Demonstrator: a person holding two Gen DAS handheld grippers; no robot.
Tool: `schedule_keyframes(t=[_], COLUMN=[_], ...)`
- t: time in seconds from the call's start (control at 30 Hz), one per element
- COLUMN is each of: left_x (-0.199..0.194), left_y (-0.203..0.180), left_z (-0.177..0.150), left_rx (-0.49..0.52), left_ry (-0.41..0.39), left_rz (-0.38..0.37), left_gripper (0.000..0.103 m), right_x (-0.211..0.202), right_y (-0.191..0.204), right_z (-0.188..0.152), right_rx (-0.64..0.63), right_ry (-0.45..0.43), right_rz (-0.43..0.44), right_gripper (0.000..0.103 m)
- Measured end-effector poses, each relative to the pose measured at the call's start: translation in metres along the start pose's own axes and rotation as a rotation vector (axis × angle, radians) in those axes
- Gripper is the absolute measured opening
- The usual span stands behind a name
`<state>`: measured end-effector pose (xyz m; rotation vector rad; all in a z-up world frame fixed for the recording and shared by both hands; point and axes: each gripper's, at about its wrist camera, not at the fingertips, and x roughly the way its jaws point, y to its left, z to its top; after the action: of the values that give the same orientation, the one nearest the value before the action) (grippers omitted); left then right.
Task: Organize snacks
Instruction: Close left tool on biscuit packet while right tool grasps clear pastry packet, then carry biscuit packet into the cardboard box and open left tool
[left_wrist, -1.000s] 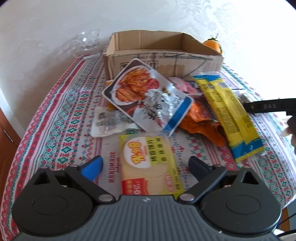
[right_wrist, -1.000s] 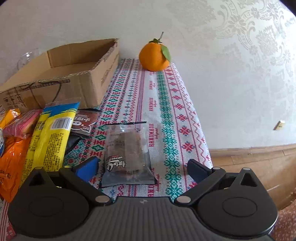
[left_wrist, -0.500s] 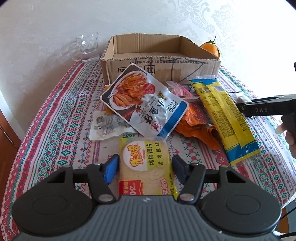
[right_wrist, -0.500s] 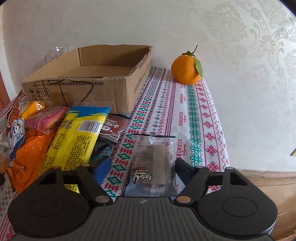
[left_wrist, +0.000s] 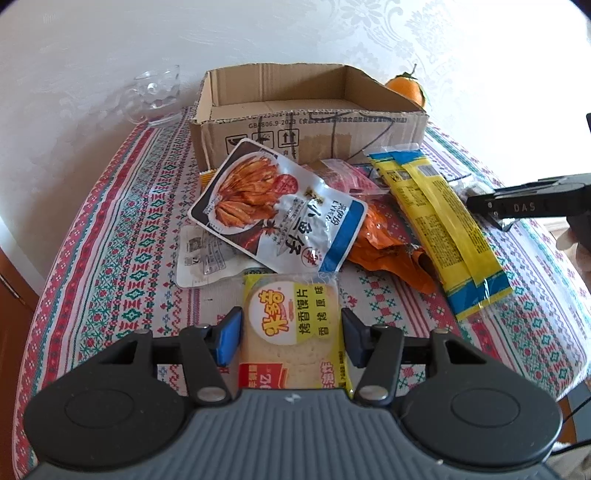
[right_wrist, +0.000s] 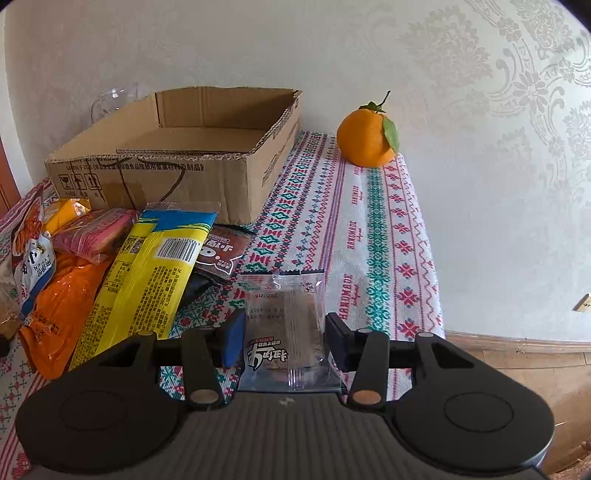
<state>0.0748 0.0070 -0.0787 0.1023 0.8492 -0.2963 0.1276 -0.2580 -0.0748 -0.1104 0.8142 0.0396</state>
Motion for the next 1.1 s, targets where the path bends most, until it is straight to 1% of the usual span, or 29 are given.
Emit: schedule_keyframes(t=[0.1, 0.27, 0.43, 0.63, 0.9, 0.97, 1.1], left_x=[-0.002, -0.012, -0.026, -0.034, -0.033, -0.032, -0.028], left_y=[0.003, 0.011, 0.018, 0.022, 0.024, 0.027, 0.033], left_z=[0.002, 0.007, 0.019, 0.042, 0.068, 0.078, 0.109], left_rx=[0.016, 0.037, 0.065, 0.117, 0.145, 0.14, 0.152], left_ry=[0.015, 0.041, 0.05, 0.014, -0.028, -0.037, -0.072], left_rz=[-0.012, -0.055, -0.092, -0.106, -0.132, -0.142, -0.133], left_gripper=[0.055, 0.054, 0.054, 0.054, 0.054, 0.054, 0.054], right_x=[-0.008, -0.022, -0.035, -0.049, -0.058, -0.058, -0.061], right_y=[-0.003, -0.003, 0.007, 0.022, 0.033, 0.034, 0.037], right_z=[0.002, 0.01, 0.021, 0.038, 0.054, 0.056, 0.062], right_rx=[0.001, -0.005, -0.038, -0.088, -0.117, -0.121, -0.126], right_ry=[-0.007, -0.021, -0.034, -0.07, -0.102, -0.102, -0.112], right_rz=[-0.006, -0.004, 0.025, 0.063, 0.082, 0.09, 0.108], right_gripper=[0.052, 0.052, 0.052, 0.052, 0.052, 0.052, 0.052])
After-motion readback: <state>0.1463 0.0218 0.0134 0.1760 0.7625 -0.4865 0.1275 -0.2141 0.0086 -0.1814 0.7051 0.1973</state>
